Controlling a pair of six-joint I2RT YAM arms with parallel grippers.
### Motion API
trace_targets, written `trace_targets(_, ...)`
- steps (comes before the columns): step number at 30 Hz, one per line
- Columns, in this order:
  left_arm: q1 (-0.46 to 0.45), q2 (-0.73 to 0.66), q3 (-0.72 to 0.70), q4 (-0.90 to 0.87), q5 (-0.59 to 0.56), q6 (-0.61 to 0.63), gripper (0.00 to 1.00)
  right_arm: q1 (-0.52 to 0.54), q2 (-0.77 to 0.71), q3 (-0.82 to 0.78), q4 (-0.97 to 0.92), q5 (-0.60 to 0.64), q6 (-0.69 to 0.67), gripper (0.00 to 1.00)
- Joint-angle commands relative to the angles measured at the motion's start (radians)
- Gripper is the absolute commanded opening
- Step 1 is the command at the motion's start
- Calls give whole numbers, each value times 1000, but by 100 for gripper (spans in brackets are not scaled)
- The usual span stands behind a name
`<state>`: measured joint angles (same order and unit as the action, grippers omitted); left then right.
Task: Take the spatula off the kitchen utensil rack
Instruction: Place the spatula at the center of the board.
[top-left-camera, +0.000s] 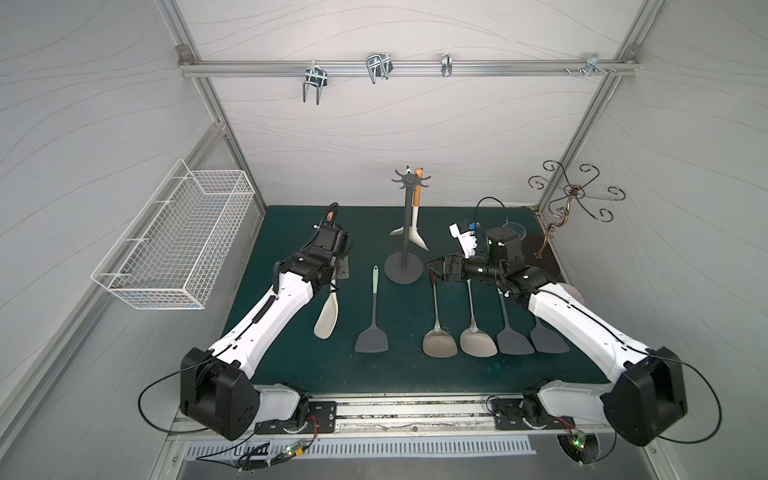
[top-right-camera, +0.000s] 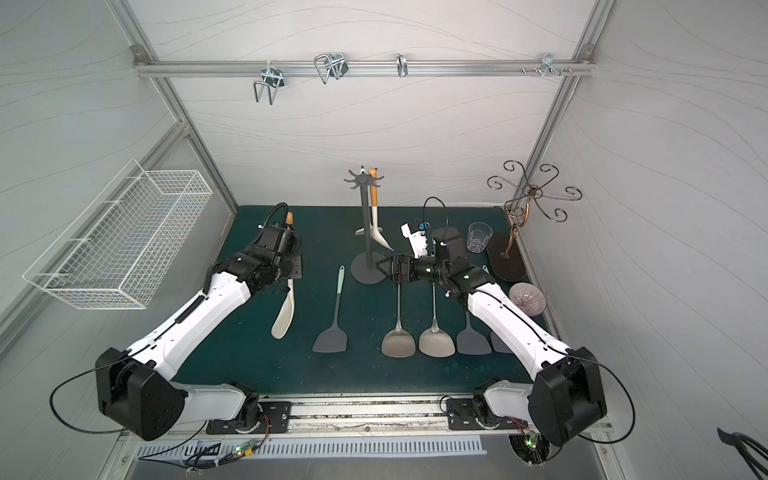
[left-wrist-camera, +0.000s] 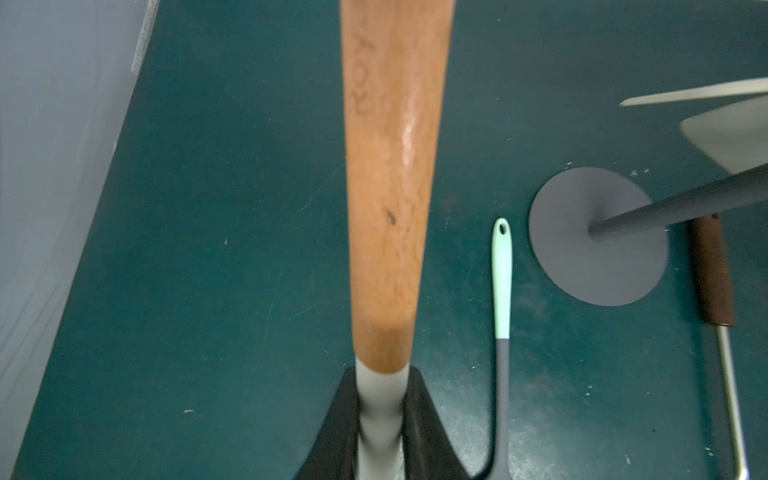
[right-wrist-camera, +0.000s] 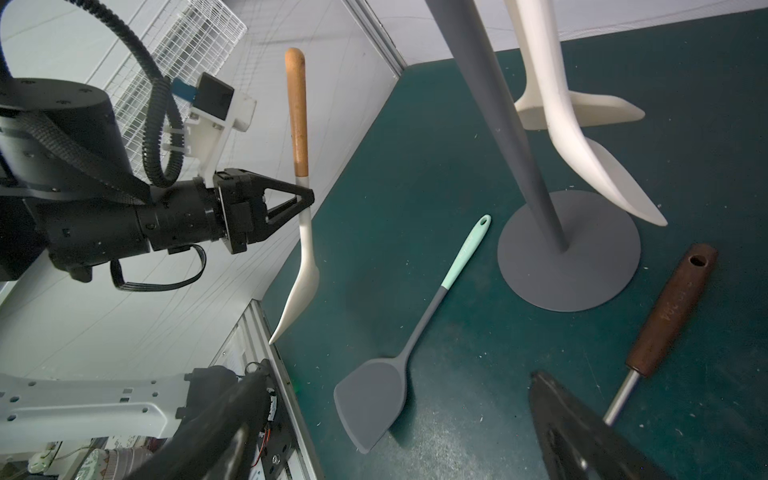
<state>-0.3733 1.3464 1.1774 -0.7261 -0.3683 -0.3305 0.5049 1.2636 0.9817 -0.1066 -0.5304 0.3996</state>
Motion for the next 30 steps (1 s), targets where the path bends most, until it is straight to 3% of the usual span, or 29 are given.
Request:
trace_targets(1, -24, 59, 69, -98, -144, -60, 0, 16, -14, -12, 1, 13, 29, 99)
trace_targets(8, -60, 258, 169, -259, -214, -150, 0, 29, -3, -15, -1, 13, 36, 99)
trace_targets(30, -77, 591, 283, -289, -193, -182, 0, 34, -13, -42, 0, 4, 36, 99)
